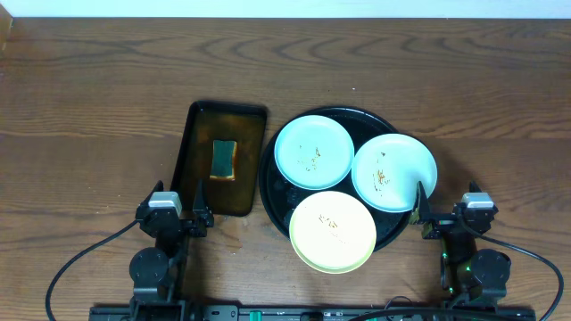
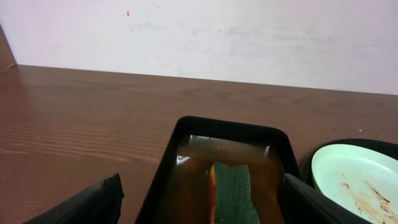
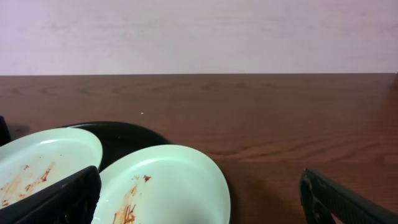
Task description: Clean dirty plates on tray and stack at the side
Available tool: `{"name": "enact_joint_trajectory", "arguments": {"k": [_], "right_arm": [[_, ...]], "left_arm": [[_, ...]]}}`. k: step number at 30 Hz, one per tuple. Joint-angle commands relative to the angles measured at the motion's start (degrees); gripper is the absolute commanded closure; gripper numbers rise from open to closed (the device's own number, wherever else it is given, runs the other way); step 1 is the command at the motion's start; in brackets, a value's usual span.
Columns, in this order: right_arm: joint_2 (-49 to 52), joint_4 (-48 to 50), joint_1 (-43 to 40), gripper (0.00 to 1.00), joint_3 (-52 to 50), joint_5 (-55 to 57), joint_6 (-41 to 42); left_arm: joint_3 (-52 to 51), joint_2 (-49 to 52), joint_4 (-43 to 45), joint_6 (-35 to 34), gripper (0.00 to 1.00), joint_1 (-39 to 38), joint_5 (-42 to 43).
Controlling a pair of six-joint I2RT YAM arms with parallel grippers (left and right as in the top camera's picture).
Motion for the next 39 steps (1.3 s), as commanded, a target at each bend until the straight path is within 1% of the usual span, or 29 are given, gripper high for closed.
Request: {"name": "enact_joint_trajectory", "arguments": {"k": [1, 15, 17, 20, 22, 26, 30, 33, 36, 39], "right_arm": [[0.0, -0.3, 0.6, 0.01, -0.1, 0.1, -0.1], [0.0, 0.1, 0.6, 0.01, -0.1, 2.1, -0.7], [0.0, -0.3, 0.6, 0.01, -0.1, 2.5, 0.2], [0.0, -0.3, 0.6, 0.01, 0.2, 3.2, 3.6], [0.1, -0.7, 0.6, 0.01, 0.4, 4.2, 3.8], [1.2, -2.0, 0.6, 0.01, 1.0, 6.0, 3.8], [3.8, -3.7, 0.6, 0.01, 2.8, 6.1, 3.9], [7.0, -6.1, 0.6, 0.01, 6.1, 6.2, 4.5], [11.8, -8.4, 0.6, 0.01, 10.5, 6.2, 4.5], [17.9, -11.9, 0.6, 0.01, 15.9, 6.2, 4.5]], "left_arm": [[-0.5, 0.2, -2.6, 0.7, 0.2, 0.2, 0.1], [-0.5, 0.2, -2.6, 0.7, 0.2, 0.2, 0.1], [-0.5, 0.2, -2.6, -0.2, 0.2, 0.2, 0.1], [-0.2, 0.2, -2.8, -2.3, 0.2, 0.2, 0.1], [0.5, 0.2, -3.9, -3.7, 0.2, 0.2, 0.1], [2.0, 0.2, -8.0, -3.8, 0.2, 0.2, 0.1], [3.2, 0.2, -10.5, -3.8, 0.2, 0.2, -0.1], [5.4, 0.4, -12.9, -3.8, 0.2, 0.2, -0.4], [8.8, 2.2, -17.0, -3.8, 0.2, 0.2, -2.0], [12.9, 6.4, -20.4, -3.8, 0.2, 0.2, -2.0]]}}
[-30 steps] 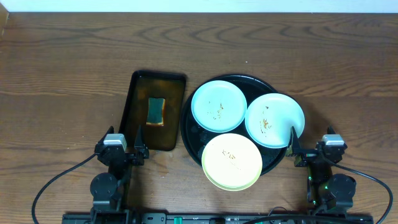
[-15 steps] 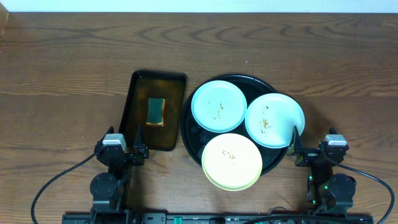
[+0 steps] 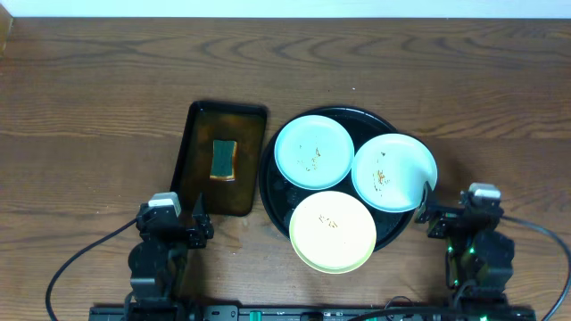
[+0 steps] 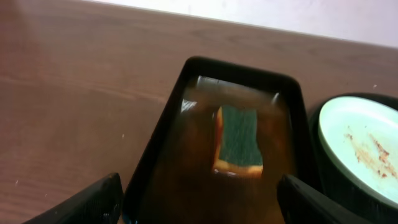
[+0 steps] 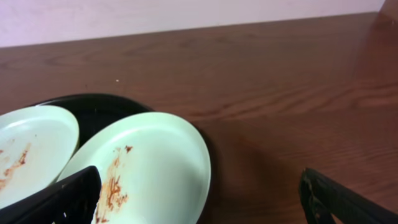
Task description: Clean dirty plates on tray and stack at the side
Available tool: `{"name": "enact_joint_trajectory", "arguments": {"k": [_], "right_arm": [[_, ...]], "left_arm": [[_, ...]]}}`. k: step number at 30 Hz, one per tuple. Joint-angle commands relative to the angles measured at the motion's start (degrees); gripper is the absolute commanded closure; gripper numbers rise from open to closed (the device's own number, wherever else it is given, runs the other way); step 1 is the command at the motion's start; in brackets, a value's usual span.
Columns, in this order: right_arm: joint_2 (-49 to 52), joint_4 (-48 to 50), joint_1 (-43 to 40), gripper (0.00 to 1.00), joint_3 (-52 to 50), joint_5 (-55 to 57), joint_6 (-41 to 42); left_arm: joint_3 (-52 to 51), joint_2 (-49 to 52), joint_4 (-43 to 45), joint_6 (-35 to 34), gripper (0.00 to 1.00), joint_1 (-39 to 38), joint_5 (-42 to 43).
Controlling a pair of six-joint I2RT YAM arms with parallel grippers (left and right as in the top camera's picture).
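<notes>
Three smeared plates lie on the round black tray (image 3: 268, 178): a light blue plate (image 3: 313, 152), a pale green plate (image 3: 394, 172) and a yellow plate (image 3: 332, 231). A green-and-yellow sponge (image 3: 224, 159) lies in brown liquid in the rectangular black basin (image 3: 190, 143). My left gripper (image 3: 172, 223) stands open at the basin's near end, with the sponge (image 4: 239, 134) ahead of its fingers. My right gripper (image 3: 453, 214) is open just right of the pale green plate (image 5: 149, 168), one finger over its rim, holding nothing.
Brown wooden table (image 3: 89, 107) stretches around both trays, with bare wood to the left, right and back. A pale wall runs along the far edge. Cables trail from both arm bases at the front edge.
Both arms sit slightly nearer the front edge and both wrist cameras look down more steeply. Plates, sponge and trays are where they were. Both grippers stay open.
</notes>
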Motion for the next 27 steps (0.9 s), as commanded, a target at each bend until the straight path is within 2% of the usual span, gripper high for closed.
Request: {"name": "enact_joint_trajectory", "arguments": {"k": [1, 8, 12, 16, 21, 27], "right_arm": [[6.1, -2.9, 0.6, 0.01, 6.7, 0.7, 0.8], [23.8, -12.6, 0.6, 0.01, 19.6, -2.0, 0.8], [35.3, -18.7, 0.6, 0.01, 27.3, -6.1, 0.0], [44.9, -24.9, 0.5, 0.01, 35.2, -10.4, -4.6], [50.5, -29.2, 0.5, 0.01, 41.8, -12.9, -4.8], [50.1, -28.0, 0.5, 0.01, 42.3, -14.1, -4.8]], "left_arm": [[6.1, 4.5, -1.8, -0.6, 0.2, 0.2, -0.9], [17.7, 21.9, -5.4, -0.6, 0.2, 0.2, -0.8], [27.5, 34.1, -12.1, -0.6, 0.2, 0.2, -0.4], [37.1, 43.8, -20.6, -0.6, 0.2, 0.2, -0.4], [45.3, 52.2, -29.5, -0.6, 0.2, 0.2, -0.3], [45.5, 55.8, -29.1, -0.6, 0.2, 0.2, 0.3]]}}
